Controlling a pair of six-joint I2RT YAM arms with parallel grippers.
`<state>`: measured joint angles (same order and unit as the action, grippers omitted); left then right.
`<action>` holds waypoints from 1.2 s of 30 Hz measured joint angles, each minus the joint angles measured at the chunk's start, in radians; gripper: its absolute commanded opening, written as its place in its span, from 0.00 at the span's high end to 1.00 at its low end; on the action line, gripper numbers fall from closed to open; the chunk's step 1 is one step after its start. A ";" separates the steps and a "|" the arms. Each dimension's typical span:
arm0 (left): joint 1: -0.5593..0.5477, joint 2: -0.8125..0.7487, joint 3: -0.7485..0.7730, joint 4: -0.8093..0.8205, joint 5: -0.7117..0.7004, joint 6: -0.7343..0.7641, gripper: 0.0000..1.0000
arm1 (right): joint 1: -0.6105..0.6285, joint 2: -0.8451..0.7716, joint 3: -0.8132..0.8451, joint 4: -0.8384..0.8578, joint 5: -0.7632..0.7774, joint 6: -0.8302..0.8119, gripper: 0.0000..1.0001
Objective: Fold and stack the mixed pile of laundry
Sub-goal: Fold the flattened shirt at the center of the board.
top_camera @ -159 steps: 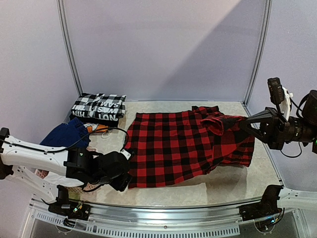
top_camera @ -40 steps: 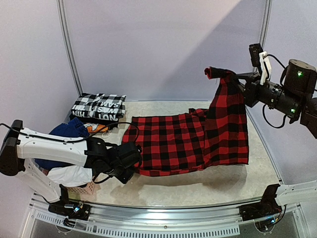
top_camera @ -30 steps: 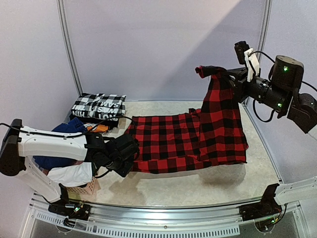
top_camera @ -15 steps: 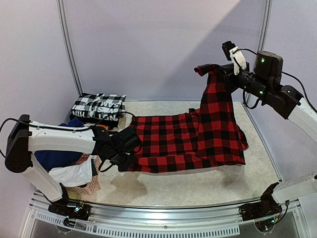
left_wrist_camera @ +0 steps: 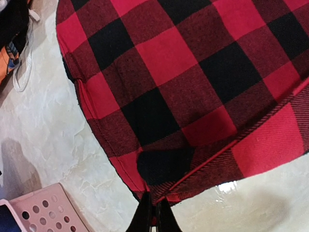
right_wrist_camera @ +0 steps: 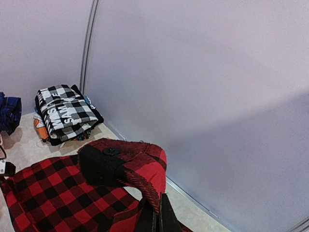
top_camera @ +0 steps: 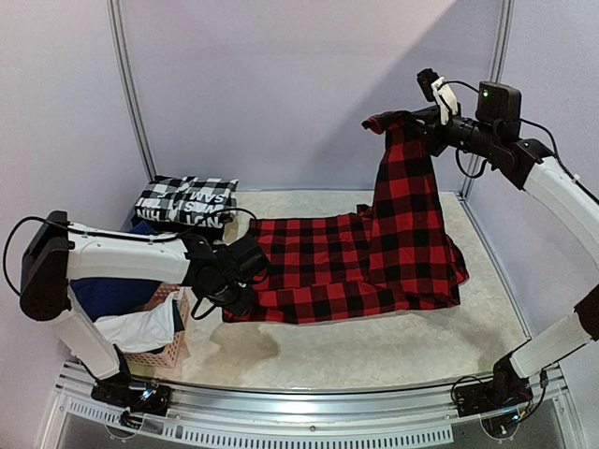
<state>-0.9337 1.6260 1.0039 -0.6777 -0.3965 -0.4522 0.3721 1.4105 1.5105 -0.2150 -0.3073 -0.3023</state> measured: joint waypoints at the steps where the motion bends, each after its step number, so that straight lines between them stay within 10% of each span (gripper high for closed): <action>1: 0.003 0.003 0.000 0.000 0.000 0.000 0.96 | -0.010 0.020 0.021 -0.013 -0.026 -0.011 1.00; 22: 0.035 0.065 0.047 -0.007 -0.019 0.006 0.88 | -0.135 0.512 0.488 -0.338 -0.458 -0.244 1.00; 32: 0.045 0.073 0.056 0.006 -0.110 0.004 0.30 | -0.136 0.705 0.623 -0.463 -0.512 -0.318 1.00; 36: 0.046 0.071 0.058 -0.001 -0.161 -0.002 0.27 | -0.138 0.757 0.656 -0.478 -0.513 -0.328 1.00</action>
<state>-0.8879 1.6970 1.0615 -0.6785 -0.5571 -0.4538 0.2344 2.1674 2.1666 -0.6930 -0.8207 -0.6300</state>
